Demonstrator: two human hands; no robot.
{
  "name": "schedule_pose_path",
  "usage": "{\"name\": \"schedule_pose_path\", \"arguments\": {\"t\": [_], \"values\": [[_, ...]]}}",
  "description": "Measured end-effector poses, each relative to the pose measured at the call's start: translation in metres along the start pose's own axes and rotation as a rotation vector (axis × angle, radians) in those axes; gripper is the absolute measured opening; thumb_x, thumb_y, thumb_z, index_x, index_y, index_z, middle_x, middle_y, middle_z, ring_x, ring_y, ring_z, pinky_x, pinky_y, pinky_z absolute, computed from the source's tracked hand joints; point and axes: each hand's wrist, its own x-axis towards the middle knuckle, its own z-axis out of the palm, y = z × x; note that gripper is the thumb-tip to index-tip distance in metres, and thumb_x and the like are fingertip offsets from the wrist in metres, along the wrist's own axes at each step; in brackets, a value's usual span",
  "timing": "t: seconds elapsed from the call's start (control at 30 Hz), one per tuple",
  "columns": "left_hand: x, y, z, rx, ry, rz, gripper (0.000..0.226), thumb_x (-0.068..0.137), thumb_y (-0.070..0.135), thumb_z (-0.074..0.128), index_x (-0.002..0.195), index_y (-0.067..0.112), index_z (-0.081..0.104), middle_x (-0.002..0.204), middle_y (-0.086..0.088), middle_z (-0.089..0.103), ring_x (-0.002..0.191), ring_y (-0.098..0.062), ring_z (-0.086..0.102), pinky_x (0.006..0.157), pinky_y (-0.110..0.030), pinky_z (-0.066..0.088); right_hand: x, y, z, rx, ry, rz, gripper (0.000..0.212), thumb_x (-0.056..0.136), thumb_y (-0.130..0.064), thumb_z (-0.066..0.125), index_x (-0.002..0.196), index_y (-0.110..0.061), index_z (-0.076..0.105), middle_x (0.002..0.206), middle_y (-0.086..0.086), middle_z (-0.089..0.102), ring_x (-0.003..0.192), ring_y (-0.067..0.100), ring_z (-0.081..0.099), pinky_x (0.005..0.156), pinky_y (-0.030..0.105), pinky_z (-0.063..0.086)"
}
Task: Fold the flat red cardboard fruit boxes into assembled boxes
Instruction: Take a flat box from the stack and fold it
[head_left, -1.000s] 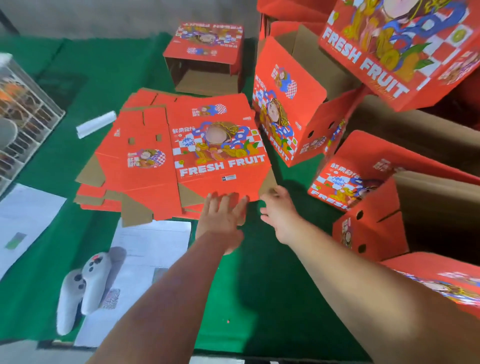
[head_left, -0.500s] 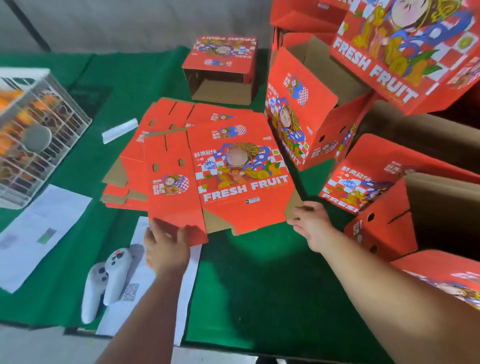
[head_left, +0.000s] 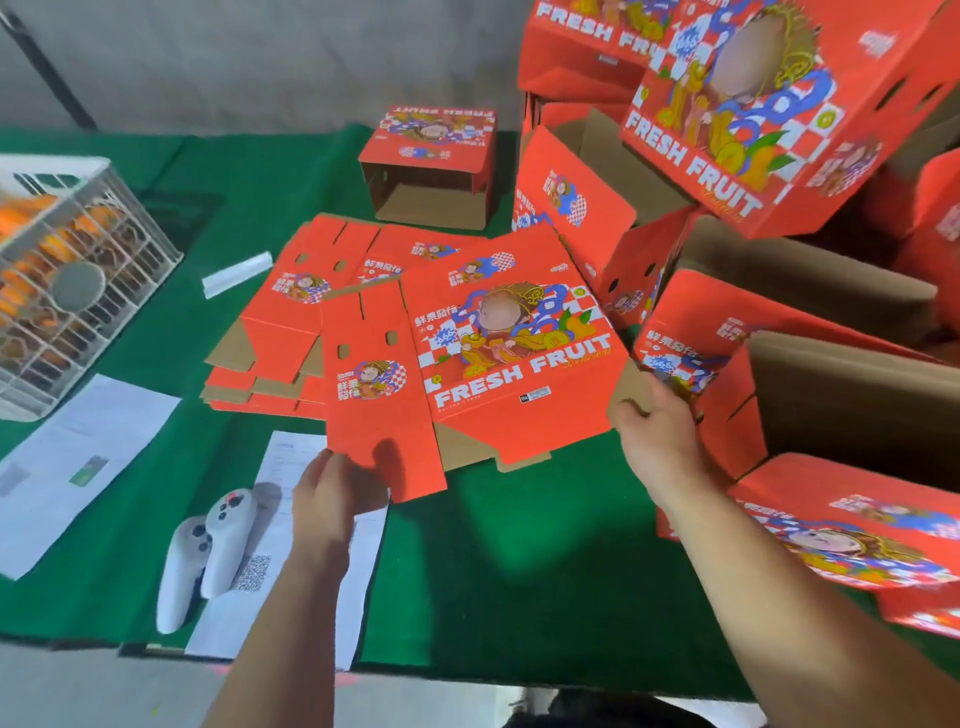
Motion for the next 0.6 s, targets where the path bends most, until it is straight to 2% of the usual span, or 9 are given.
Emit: {"name": "schedule_pose_path", "arguments": {"t": [0.1,0.17,0.23,0.27,0.33,0.4,0.47,0.5,0.6], "values": [[-0.018,0.001,-0.004,0.07,-0.171,0.185,0.038,0.071,0.012,0.072,0.105,0.004,0.057,0.092,-0.018,0.068,0.083,-0.022,0.066,0.078,-0.036,0.053,-0.006,-0.008,-0.018,-0.011,-0.082,-0.005,0.048,0.08,-0.042,0.047,0.124,-0.058,0.054,0.094,0.001,0.075,0.082,0.032,0.076,0.08,0.059,0.061],[-0.019,-0.012,-0.003,0.154,-0.267,0.216,0.064,0.073,0.011,0.075,0.13,0.012,0.046,0.121,-0.013,0.064,0.112,-0.029,0.062,0.098,-0.043,0.049,-0.008,-0.013,-0.031,0.033,-0.095,-0.059,0.043,0.082,-0.035,0.048,0.105,-0.071,0.054,0.088,-0.005,0.072,0.068,0.017,0.077,0.073,0.062,0.062],[-0.023,-0.021,0.001,0.571,-0.326,0.232,0.09,0.094,0.017,0.07,0.161,0.011,0.01,0.152,-0.019,0.04,0.134,-0.049,0.039,0.113,-0.053,0.035,-0.011,-0.018,-0.044,0.028,-0.094,-0.1,0.042,0.084,-0.029,0.047,0.101,-0.066,0.057,0.089,-0.006,0.07,0.063,0.013,0.076,0.067,0.061,0.061],[-0.023,-0.026,0.001,0.87,-0.339,0.3,0.104,0.099,0.034,0.068,0.163,0.011,-0.011,0.15,-0.023,0.034,0.132,-0.05,0.033,0.113,-0.048,0.032,-0.012,-0.018,-0.049,0.009,-0.09,-0.119,0.041,0.084,-0.028,0.046,0.1,-0.064,0.058,0.091,-0.005,0.07,0.061,0.012,0.076,0.065,0.06,0.061],[-0.031,-0.031,-0.003,0.945,-0.314,0.31,0.142,0.068,0.084,0.073,0.159,0.037,-0.025,0.129,-0.02,0.036,0.119,-0.037,0.035,0.102,-0.041,0.036,-0.017,-0.02,-0.058,-0.031,-0.086,-0.15,0.041,0.087,-0.026,0.047,0.103,-0.063,0.057,0.093,-0.007,0.071,0.06,0.011,0.075,0.062,0.054,0.063],[-0.038,-0.034,0.0,0.911,-0.158,0.393,0.125,0.055,0.103,0.049,0.158,0.057,-0.006,0.141,-0.026,0.03,0.134,-0.04,0.032,0.111,-0.05,0.035,-0.021,-0.023,-0.066,-0.052,-0.091,-0.164,0.046,0.093,-0.022,0.05,0.101,-0.067,0.056,0.093,-0.008,0.071,0.06,0.011,0.075,0.063,0.049,0.063],[-0.041,-0.032,0.003,0.922,-0.071,0.542,0.085,0.076,0.093,0.037,0.154,0.064,0.023,0.167,-0.019,0.005,0.154,-0.038,0.008,0.122,-0.056,0.014,-0.023,-0.026,-0.073,-0.055,-0.094,-0.144,0.054,0.096,-0.016,0.051,0.096,-0.07,0.056,0.091,-0.003,0.071,0.062,0.012,0.075,0.064,0.046,0.063],[-0.041,-0.029,0.004,0.878,-0.047,0.637,0.067,0.086,0.083,0.039,0.149,0.062,0.039,0.171,-0.009,0.009,0.155,-0.034,0.009,0.122,-0.054,0.011,-0.024,-0.029,-0.076,-0.053,-0.099,-0.137,0.054,0.096,-0.015,0.05,0.097,-0.068,0.056,0.092,0.001,0.072,0.062,0.013,0.076,0.064,0.044,0.063],[-0.031,-0.01,0.006,0.78,0.045,0.91,0.029,0.102,0.042,0.055,0.12,0.035,0.076,0.13,0.007,0.069,0.118,-0.03,0.056,0.094,-0.046,0.042,-0.029,-0.037,-0.081,-0.071,-0.111,-0.127,0.043,0.095,-0.016,0.051,0.122,-0.05,0.055,0.099,0.008,0.071,0.065,0.012,0.076,0.071,0.045,0.065]]}}
